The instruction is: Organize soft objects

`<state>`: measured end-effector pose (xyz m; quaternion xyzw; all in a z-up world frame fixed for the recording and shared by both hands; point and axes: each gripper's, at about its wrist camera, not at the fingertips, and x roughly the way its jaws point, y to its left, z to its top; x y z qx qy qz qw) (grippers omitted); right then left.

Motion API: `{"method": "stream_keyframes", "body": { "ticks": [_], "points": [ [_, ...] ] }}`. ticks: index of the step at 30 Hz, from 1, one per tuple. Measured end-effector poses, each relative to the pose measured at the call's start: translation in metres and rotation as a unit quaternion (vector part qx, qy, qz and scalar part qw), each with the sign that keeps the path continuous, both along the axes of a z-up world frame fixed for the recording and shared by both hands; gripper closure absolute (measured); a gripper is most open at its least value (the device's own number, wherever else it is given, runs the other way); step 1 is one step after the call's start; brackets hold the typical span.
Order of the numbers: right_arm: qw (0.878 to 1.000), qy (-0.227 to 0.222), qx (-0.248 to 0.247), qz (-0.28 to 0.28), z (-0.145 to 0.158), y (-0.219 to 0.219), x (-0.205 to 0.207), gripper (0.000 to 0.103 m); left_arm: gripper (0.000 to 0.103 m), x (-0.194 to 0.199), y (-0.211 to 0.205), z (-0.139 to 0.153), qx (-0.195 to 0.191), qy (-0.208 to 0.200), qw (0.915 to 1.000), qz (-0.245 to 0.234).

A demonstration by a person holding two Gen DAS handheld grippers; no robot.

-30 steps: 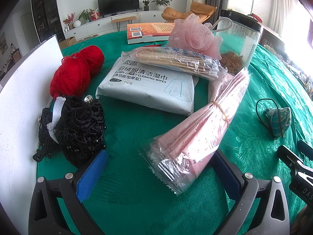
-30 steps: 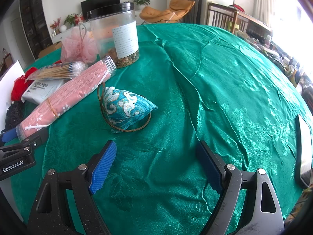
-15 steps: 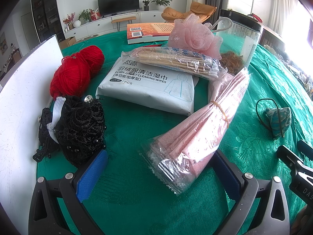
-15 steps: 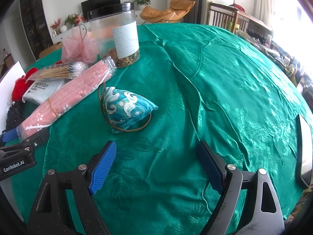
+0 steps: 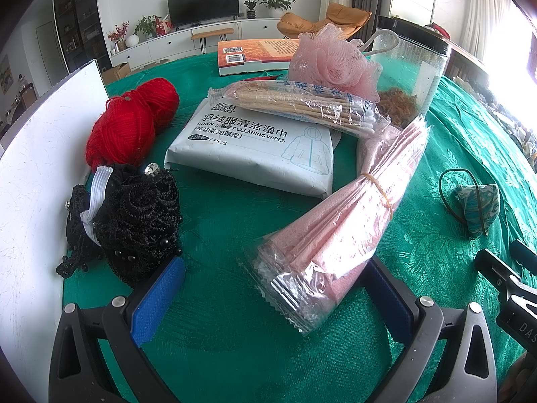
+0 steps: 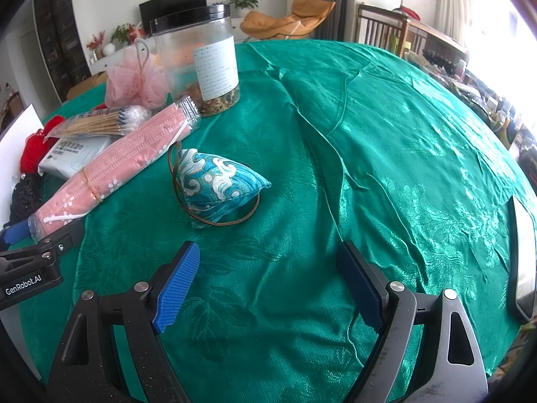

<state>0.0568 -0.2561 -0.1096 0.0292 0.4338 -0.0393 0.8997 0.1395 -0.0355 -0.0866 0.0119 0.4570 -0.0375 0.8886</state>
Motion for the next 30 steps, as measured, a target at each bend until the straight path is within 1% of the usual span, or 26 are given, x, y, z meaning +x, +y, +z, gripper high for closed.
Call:
{"method": "stream_keyframes", "body": {
  "ticks": [30],
  "points": [
    [1.000,0.000,0.000,0.000,0.0006,-0.0004,-0.0002,0.016,0.000,-0.0002,0.0001,0.0002,0.000,0.000,1.0000,0.000]
  ]
}}
